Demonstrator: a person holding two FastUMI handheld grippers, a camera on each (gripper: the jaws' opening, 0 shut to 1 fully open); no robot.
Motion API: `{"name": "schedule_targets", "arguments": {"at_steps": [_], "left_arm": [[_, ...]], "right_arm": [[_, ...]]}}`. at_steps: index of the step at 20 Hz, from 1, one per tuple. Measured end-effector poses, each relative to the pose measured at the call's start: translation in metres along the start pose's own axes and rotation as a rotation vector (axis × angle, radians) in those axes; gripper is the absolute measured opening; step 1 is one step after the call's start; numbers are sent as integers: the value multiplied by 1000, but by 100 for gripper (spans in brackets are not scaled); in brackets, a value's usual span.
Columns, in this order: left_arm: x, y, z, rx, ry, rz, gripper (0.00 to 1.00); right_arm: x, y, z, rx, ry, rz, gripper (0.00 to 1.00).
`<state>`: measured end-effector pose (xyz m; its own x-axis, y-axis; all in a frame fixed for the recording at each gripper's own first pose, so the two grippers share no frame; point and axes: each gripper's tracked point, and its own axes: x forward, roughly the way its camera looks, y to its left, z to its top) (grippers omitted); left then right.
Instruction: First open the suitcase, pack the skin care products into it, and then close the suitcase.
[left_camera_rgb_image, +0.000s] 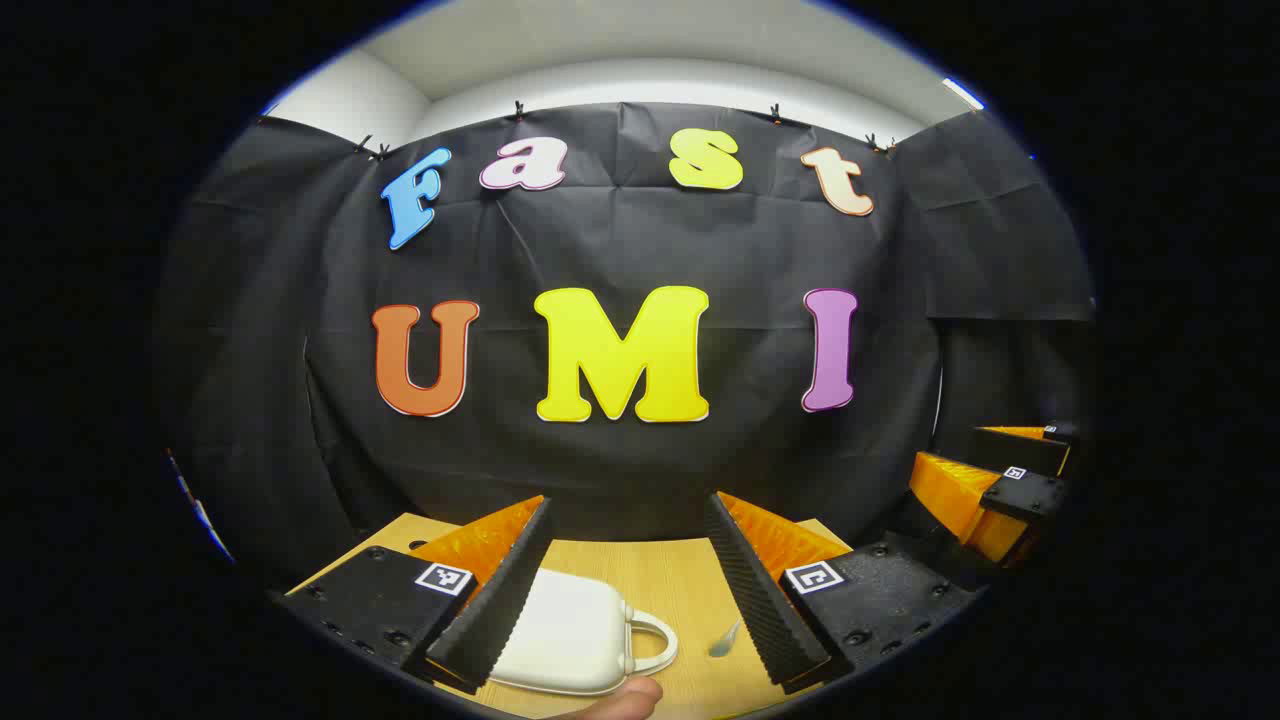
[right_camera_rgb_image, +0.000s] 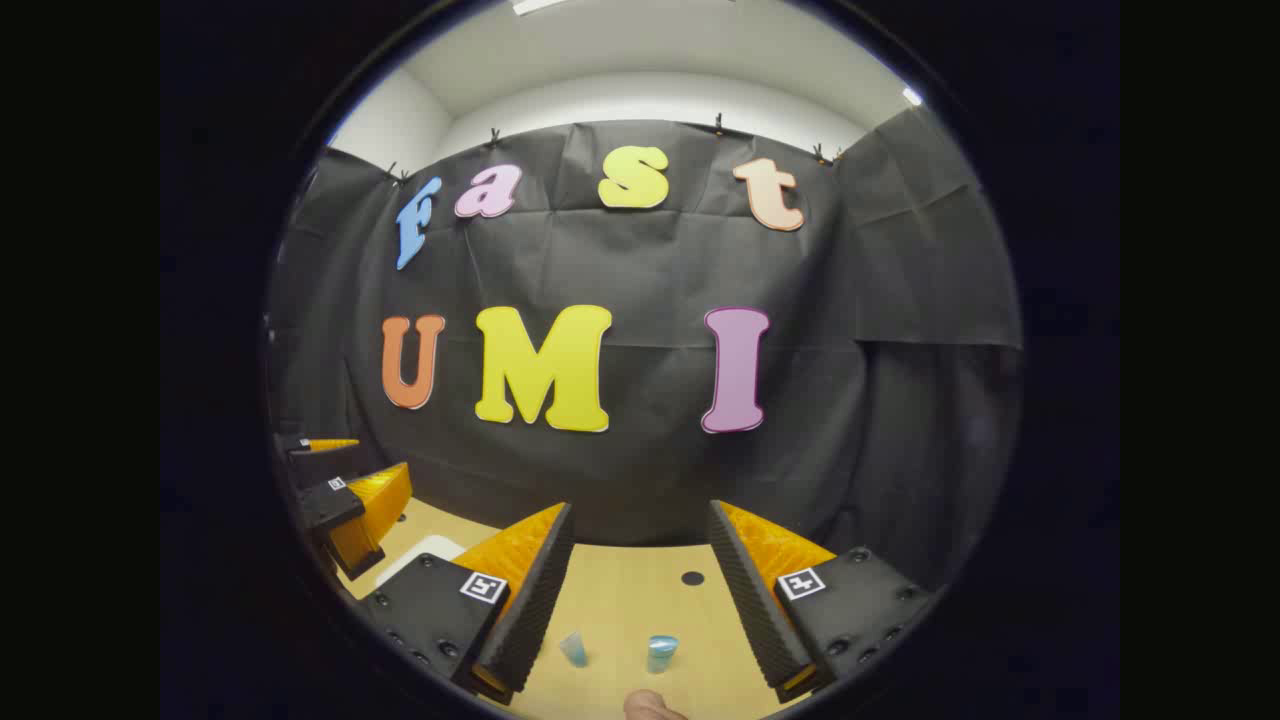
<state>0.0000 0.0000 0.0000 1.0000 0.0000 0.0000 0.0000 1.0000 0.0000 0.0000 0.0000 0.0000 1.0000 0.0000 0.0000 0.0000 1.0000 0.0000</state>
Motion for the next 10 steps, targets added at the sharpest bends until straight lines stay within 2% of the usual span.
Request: {"name": "schedule_targets", "arguments": {"at_steps": [10], "left_arm": [[7, -3, -3, -8, 5, -7, 97]], "right_arm": [[7, 7, -1, -8, 5, 28, 79]]}}
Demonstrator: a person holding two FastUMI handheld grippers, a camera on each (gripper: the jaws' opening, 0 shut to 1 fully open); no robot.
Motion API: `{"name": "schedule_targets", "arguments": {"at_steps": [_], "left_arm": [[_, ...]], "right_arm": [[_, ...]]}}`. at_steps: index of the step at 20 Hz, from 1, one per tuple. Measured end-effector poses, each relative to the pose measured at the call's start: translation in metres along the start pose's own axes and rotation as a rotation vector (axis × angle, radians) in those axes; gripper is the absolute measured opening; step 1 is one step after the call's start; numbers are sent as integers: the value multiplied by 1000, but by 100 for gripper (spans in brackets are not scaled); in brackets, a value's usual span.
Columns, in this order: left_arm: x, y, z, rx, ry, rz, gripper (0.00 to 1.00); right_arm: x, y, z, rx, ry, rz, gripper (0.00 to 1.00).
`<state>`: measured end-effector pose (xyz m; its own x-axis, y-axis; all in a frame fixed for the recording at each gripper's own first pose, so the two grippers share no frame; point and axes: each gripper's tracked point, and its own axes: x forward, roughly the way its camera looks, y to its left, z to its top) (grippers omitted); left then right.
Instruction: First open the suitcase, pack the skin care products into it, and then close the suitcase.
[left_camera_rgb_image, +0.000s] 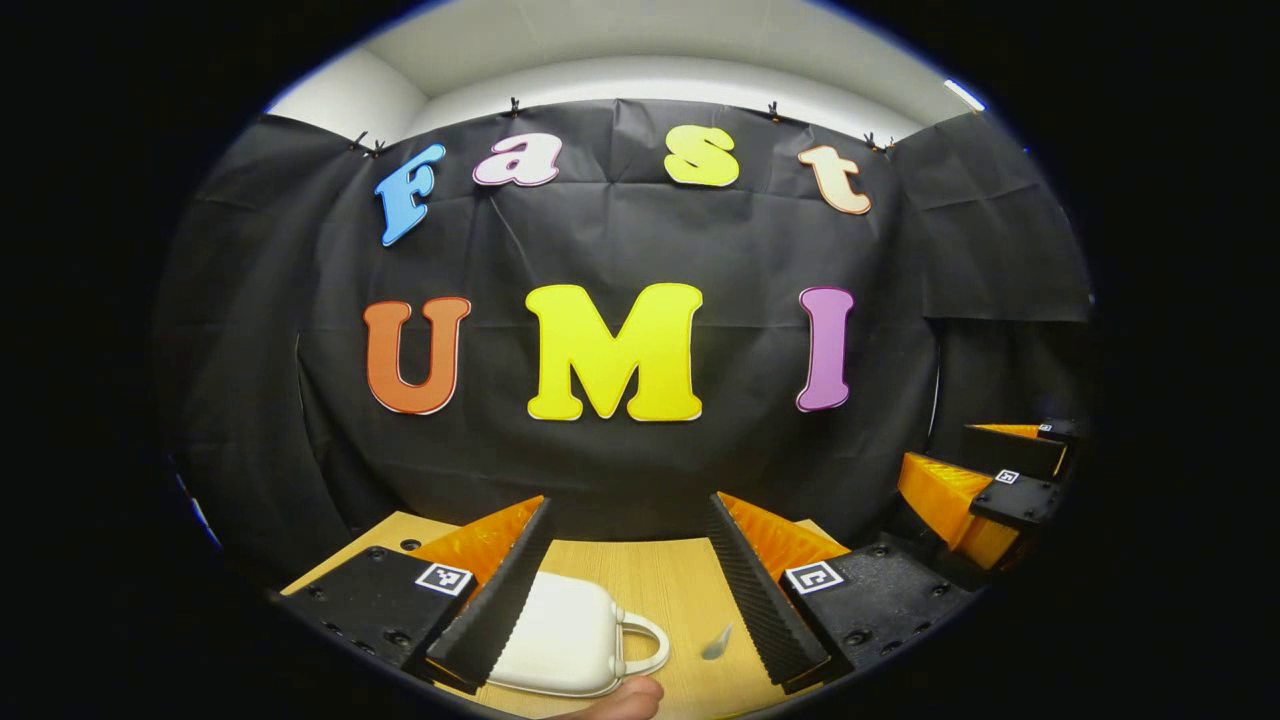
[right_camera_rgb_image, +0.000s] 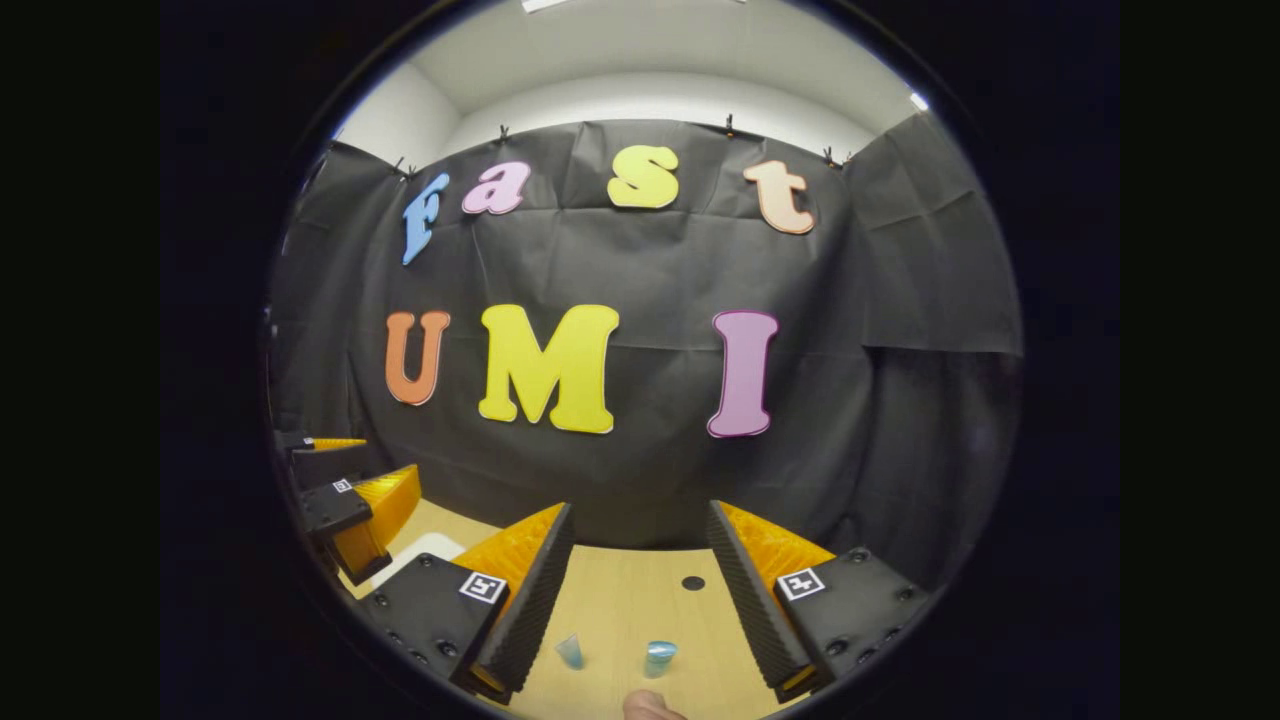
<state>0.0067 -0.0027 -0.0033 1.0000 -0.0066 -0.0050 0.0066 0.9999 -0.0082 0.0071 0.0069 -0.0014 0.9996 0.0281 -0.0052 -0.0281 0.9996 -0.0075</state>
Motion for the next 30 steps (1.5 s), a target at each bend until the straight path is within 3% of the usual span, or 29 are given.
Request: {"name": "schedule_targets", "arguments": {"at_steps": [11, 17, 22, 24, 25, 26, 30], "left_arm": [[4, 0, -9, -17, 9, 6, 98], [22, -3, -64, 91, 40, 14, 98], [29, -7, -140, 248, 140, 16, 98], [32, -11, -163, 361, 166, 13, 99], [31, -14, -172, 421, 164, 6, 94], [33, -17, -180, 475, 168, -6, 99], [36, -32, -218, 707, 168, -45, 98]], "right_arm": [[2, 1, -4, -13, 4, 11, 80], [0, -37, -11, -58, -8, -33, 80], [-6, -77, -27, -60, -15, -52, 79], [-6, -91, -43, -54, 14, -67, 80], [-6, -96, -50, -38, 31, -71, 79], [-6, -99, -55, -17, 43, -70, 80], [-4, -120, -77, 35, 78, -74, 80]]}}
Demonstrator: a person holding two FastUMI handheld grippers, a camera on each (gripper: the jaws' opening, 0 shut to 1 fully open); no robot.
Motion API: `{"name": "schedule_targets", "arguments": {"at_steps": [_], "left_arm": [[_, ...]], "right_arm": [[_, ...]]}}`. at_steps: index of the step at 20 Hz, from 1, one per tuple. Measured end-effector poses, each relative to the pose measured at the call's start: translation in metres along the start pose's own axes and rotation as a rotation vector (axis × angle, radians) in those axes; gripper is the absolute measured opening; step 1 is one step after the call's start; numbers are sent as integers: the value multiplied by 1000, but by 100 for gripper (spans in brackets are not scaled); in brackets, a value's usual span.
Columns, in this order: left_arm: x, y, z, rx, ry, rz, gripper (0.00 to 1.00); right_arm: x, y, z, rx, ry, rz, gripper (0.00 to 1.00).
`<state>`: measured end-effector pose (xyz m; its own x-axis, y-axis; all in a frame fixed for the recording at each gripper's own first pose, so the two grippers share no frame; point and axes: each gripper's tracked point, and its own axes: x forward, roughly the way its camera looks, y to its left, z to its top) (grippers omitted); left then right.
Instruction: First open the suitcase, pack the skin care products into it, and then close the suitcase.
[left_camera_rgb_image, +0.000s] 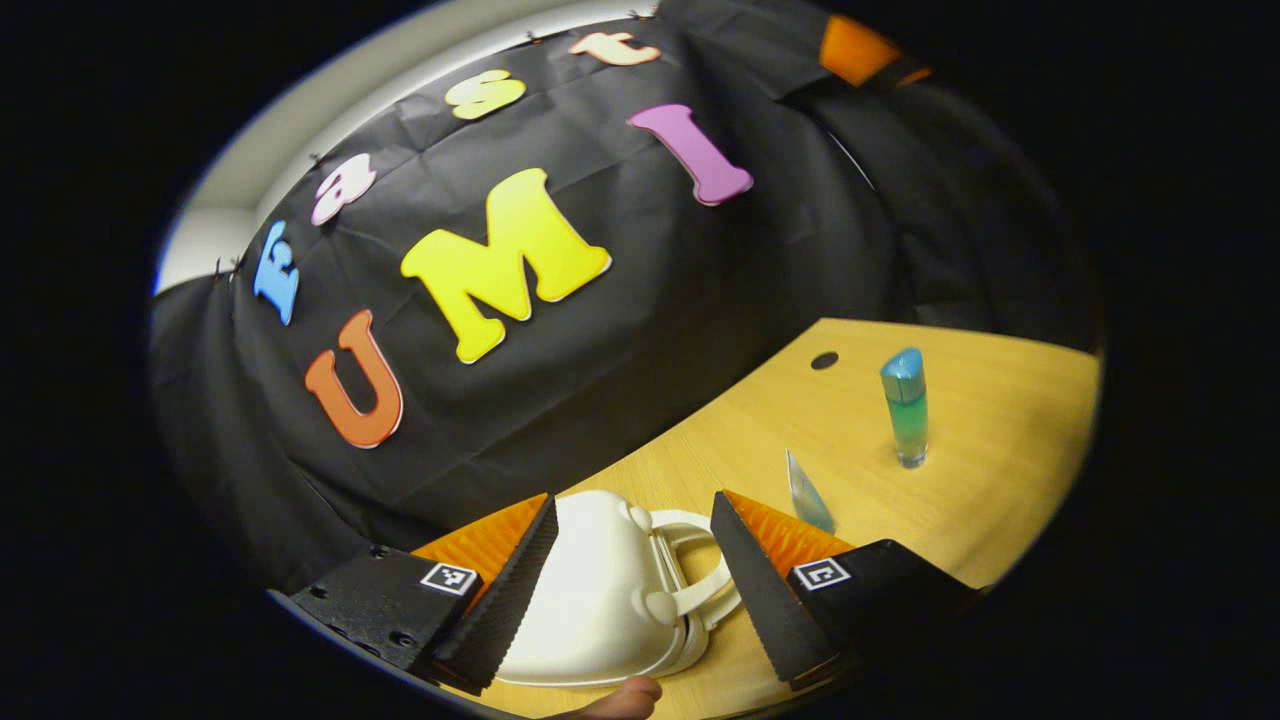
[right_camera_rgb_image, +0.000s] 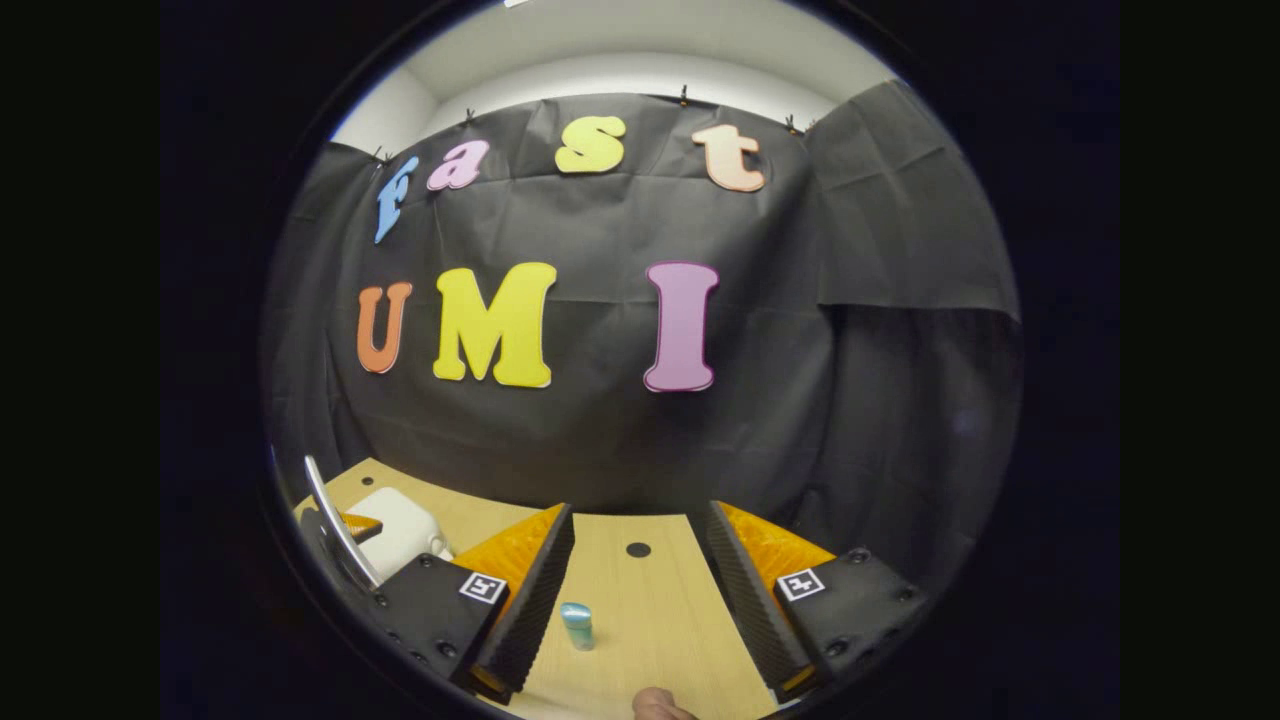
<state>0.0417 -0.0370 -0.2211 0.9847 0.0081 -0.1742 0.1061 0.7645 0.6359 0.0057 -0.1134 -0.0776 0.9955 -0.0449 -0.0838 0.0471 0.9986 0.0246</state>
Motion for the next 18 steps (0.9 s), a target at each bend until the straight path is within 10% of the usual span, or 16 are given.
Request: {"name": "schedule_targets", "arguments": {"at_steps": [12, 15, 18], "left_arm": [[42, -41, -81, 556, 239, 62, 95], [44, -48, -81, 648, 231, 75, 66], [49, -48, -83, 676, 245, 58, 58]], "right_arm": [[23, -56, -53, 57, 94, 71, 80], [21, -60, -55, 40, 90, 94, 80], [16, -61, -58, 19, 102, 84, 80]]}}
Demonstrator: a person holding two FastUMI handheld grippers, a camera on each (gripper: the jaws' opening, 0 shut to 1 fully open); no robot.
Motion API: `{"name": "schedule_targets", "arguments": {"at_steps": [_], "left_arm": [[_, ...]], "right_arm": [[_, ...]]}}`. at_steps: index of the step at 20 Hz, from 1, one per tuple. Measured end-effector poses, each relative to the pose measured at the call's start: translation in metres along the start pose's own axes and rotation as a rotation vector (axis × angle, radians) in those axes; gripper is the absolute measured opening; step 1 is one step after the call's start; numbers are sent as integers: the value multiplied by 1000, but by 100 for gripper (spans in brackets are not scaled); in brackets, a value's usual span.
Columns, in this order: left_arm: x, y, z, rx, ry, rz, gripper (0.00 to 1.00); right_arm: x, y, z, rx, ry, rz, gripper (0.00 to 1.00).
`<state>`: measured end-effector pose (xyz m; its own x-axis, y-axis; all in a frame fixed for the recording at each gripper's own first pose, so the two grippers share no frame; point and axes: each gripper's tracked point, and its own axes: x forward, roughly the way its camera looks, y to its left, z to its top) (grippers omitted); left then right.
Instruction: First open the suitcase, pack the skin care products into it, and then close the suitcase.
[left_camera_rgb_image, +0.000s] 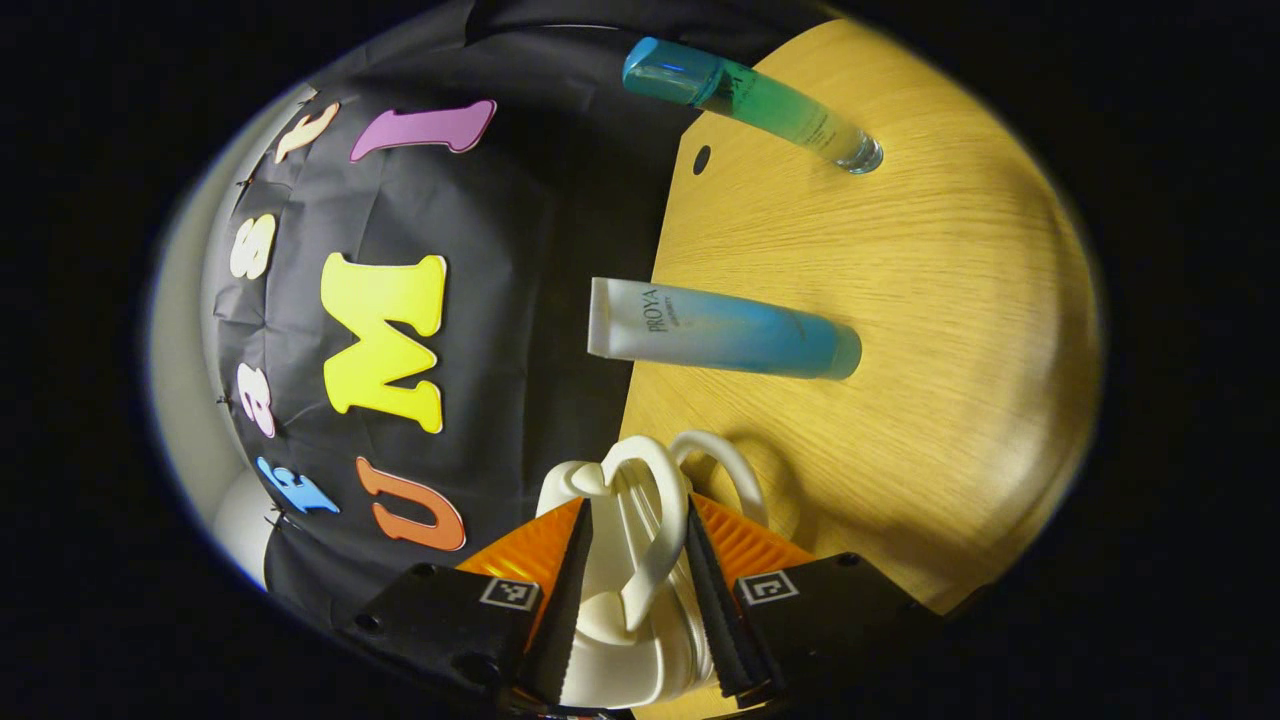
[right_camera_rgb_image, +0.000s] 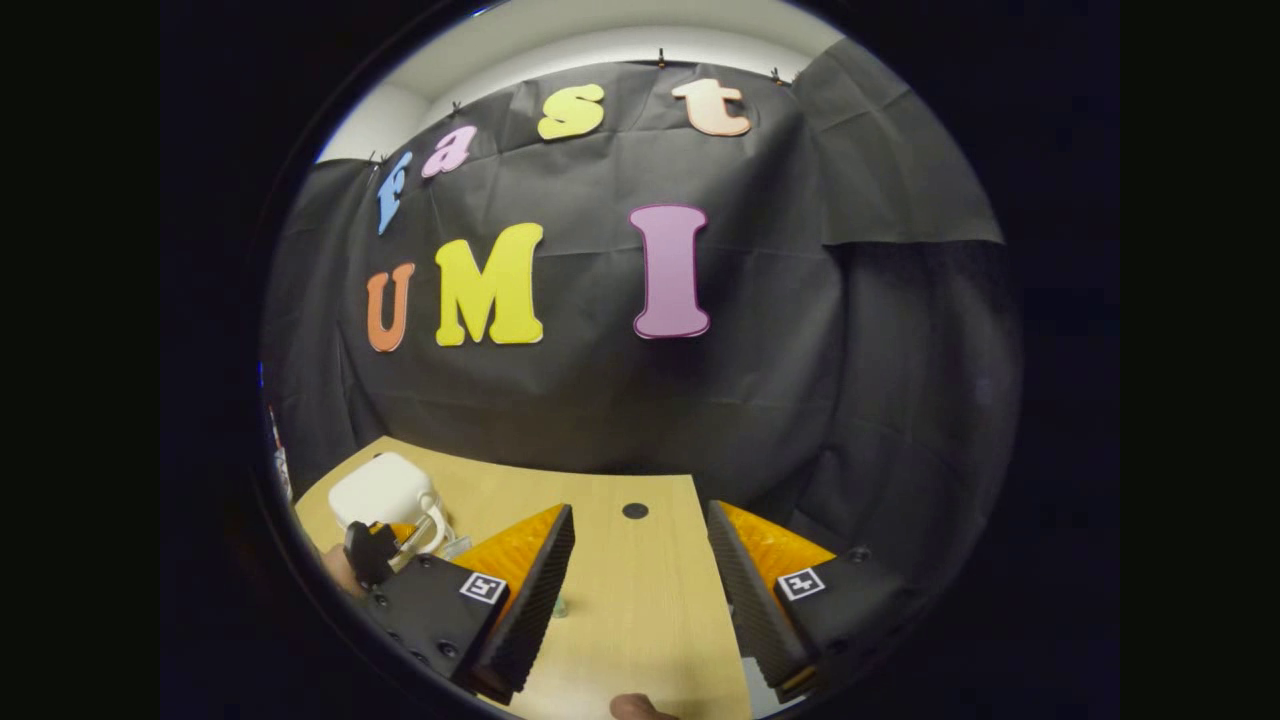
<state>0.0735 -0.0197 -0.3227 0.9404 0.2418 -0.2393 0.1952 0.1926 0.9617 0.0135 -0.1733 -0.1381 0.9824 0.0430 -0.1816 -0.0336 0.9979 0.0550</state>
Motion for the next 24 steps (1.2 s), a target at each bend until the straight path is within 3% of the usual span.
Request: {"name": "schedule_targets", "arguments": {"at_steps": [2, 3, 6, 8, 12, 16, 20, 24], "left_arm": [[3, -10, -6, 13, 31, -52, 42], [2, -9, -4, 24, 29, -56, 23], [-4, 0, -1, 24, 11, -48, 17], [-5, 10, -2, 17, 2, -38, 6], [-11, 23, -6, -100, -14, -121, 3], [-27, 65, -11, -224, -53, -137, 3], [-31, 117, -26, -461, -106, -184, 2], [-29, 177, -61, -586, -119, -143, 2]], "right_arm": [[-8, 0, 0, 11, 3, -21, 79], [-11, 1, -1, 16, 6, -38, 79], [-22, 4, 0, 20, 9, -91, 78], [-30, 9, 2, 20, 3, -126, 80], [-39, 20, 8, 34, -7, -182, 79], [-46, 33, 13, 23, -15, -234, 80], [-47, 55, 17, 22, -8, -258, 80], [-41, 89, 21, 33, 4, -238, 78]]}}
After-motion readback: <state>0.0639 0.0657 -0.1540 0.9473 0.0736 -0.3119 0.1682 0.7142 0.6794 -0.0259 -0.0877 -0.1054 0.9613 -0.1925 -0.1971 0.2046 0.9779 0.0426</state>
